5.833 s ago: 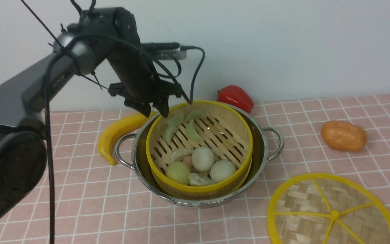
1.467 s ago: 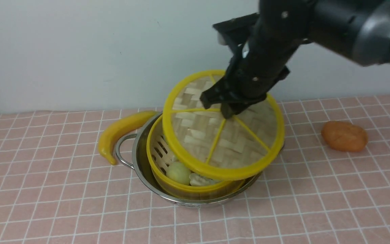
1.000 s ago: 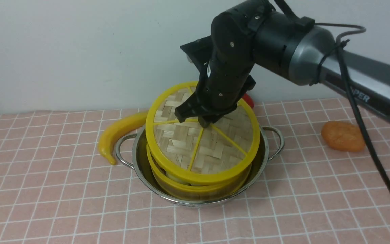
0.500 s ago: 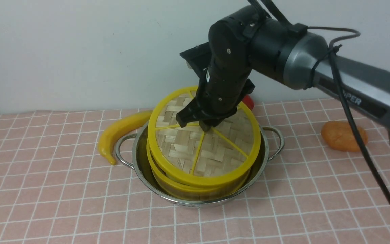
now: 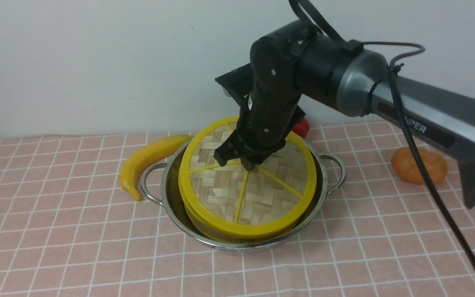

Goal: Place the steamer in the pot on the pink tablecloth, and put the lid on the steamer.
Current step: 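Place the bamboo steamer lid onto the steamer basket in the pot with the right gripper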

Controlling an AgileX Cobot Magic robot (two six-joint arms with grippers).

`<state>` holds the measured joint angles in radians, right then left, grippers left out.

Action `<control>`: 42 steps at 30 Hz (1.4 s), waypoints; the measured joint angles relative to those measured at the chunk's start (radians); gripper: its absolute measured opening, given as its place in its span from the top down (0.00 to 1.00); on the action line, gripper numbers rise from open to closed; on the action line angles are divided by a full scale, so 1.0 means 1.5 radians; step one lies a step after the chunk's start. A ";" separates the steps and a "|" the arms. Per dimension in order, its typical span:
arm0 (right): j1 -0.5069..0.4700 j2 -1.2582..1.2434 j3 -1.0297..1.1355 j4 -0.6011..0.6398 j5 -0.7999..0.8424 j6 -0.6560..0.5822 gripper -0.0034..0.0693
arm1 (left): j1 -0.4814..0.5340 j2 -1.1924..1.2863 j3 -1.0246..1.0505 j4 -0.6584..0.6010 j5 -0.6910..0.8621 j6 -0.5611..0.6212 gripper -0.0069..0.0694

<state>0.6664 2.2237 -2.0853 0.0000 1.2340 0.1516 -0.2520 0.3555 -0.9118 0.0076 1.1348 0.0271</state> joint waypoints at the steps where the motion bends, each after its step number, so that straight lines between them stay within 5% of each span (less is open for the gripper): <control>1: 0.000 0.000 0.000 0.000 0.000 0.000 0.75 | 0.000 0.000 0.000 0.000 0.000 0.000 0.45; 42: 0.001 0.046 -0.079 0.000 -0.015 0.002 0.75 | 0.000 0.000 0.000 -0.001 0.000 0.000 0.45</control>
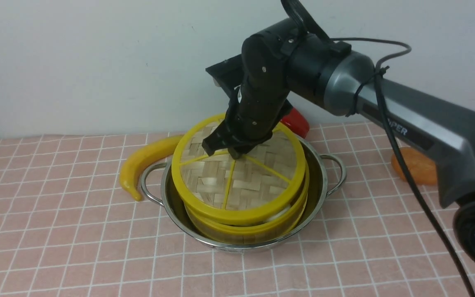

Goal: Place the steamer in the pot on the pink tablecloth, and put the lid on the steamer.
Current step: 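Place the bamboo steamer lid onto the steamer basket in the pot with the right gripper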

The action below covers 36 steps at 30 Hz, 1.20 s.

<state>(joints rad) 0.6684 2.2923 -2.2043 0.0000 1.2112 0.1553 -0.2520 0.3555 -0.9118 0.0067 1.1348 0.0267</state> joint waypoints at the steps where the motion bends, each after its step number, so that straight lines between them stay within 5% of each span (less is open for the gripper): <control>1: 0.000 0.000 0.000 0.000 0.000 0.000 0.75 | 0.000 0.000 0.000 0.000 0.000 0.000 0.45; 36: 0.000 -0.103 0.052 0.013 0.018 0.018 0.75 | 0.000 0.000 0.000 0.000 0.001 0.000 0.45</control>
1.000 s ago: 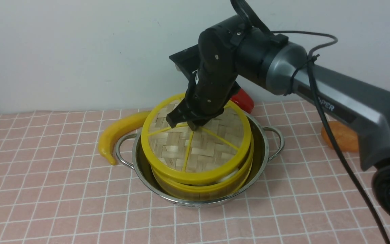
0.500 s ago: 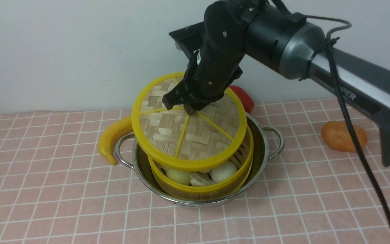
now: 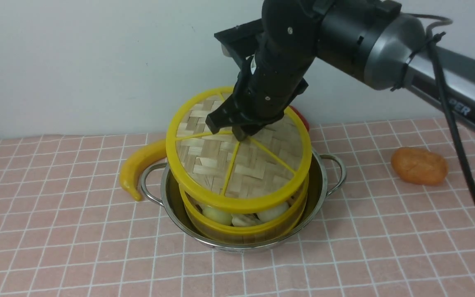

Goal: Place the steamer in the pot on the pink tablecloth, and put the lid on the steamer.
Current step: 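Place the bamboo steamer lid onto the steamer basket in the pot with the right gripper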

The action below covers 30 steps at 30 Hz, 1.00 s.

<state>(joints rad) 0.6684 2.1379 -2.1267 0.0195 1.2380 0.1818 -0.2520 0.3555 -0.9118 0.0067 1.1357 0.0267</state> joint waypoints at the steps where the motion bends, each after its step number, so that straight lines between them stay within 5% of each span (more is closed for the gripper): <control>1: 0.000 0.007 0.000 -0.005 -0.001 0.000 0.75 | 0.000 0.000 0.000 0.000 0.000 0.000 0.45; 30: 0.000 0.079 -0.005 -0.013 -0.005 -0.018 0.75 | 0.000 0.000 0.000 0.000 0.000 0.000 0.45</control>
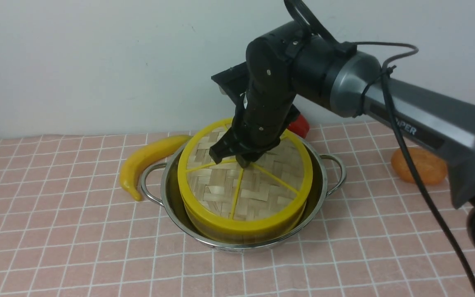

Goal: Place the steamer in the pot on the pink tablecloth, and put the lid on the steamer.
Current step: 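Place the bamboo steamer lid onto the steamer basket in the pot with the right gripper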

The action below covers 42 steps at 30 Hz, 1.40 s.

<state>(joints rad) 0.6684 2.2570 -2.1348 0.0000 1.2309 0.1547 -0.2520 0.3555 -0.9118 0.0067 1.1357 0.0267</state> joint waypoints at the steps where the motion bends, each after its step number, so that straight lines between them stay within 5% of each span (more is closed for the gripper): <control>1: 0.000 0.000 0.000 0.000 0.000 -0.001 0.75 | 0.000 0.000 0.000 0.000 0.000 0.000 0.45; 42: 0.000 0.034 -0.057 0.006 0.001 -0.004 0.75 | 0.000 0.000 0.000 0.000 0.000 0.000 0.45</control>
<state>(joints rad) 0.6684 2.3079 -2.2198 0.0086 1.2324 0.1482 -0.2520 0.3555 -0.9118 0.0067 1.1356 0.0267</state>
